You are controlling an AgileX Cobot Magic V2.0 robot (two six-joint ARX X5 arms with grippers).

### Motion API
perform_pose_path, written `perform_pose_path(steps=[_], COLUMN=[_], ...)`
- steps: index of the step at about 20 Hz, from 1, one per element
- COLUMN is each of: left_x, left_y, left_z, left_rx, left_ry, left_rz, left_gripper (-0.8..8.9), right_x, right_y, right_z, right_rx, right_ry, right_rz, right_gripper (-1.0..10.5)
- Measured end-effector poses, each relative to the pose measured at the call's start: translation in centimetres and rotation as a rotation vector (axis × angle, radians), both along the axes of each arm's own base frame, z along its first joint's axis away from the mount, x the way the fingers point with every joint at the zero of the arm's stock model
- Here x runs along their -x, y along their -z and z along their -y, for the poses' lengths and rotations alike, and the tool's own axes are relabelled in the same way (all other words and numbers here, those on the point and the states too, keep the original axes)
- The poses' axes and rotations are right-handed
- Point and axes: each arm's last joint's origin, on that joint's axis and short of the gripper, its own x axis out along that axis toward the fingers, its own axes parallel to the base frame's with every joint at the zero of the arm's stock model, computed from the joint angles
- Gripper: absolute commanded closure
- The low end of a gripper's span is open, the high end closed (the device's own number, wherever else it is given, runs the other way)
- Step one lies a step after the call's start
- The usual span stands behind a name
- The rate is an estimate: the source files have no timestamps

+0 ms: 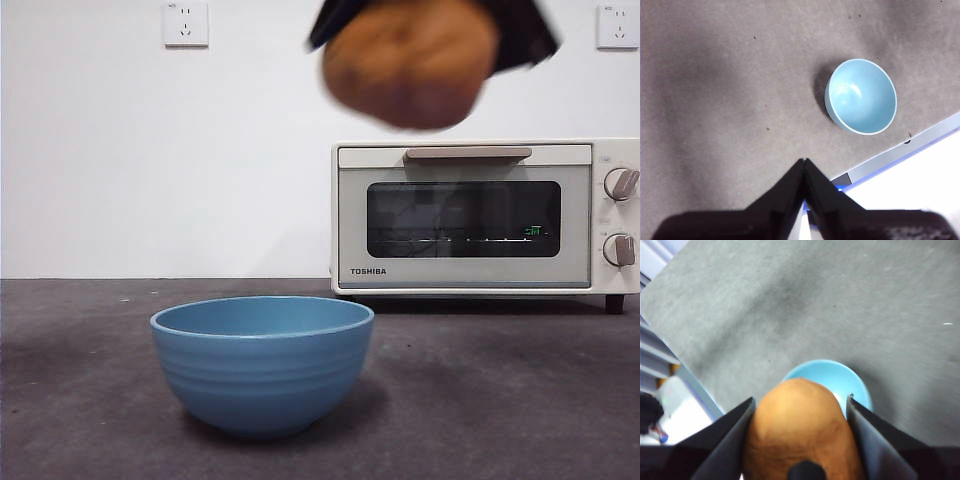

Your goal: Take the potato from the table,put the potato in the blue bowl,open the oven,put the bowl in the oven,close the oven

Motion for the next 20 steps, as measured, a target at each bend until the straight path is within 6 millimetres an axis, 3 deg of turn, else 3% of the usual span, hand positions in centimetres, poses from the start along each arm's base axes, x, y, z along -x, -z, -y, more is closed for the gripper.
perform_pose_path(steps=[3, 9, 14, 16, 20], left_x=[-0.1, -0.4, -0.6, -0.7, -1.1], left_y=[0.0, -0.1, -0.2, -0.2, 0.0], left_z=[0.0, 0.0, 0.1, 0.1, 0.1], left_rx=[0.000, 0.002, 0.005, 0.004, 0.003], left_ry=[0.000, 0.000, 0.000, 0.000, 0.000], left_rz=[-0.001, 0.024, 0.046, 0.042, 0.025], left_gripper=[8.18, 8.18, 8.18, 8.18, 8.18], right_x=[-1.3, -3.3, -3.1, -2.8, -2.7], right_y=[1.2, 6.7, 7.5, 7.6, 7.6], right_z=[-2.3, -4.9, -6.1, -6.5, -6.6], right_rx=[-0.036, 0.087, 0.074, 0.102, 0.120], right_ry=[-0.007, -0.034, -0.073, -0.049, -0.020], right_rz=[0.017, -0.132, -0.135, -0.106, -0.078], right_gripper=[9.2, 9.2, 9.0, 7.7, 7.5])
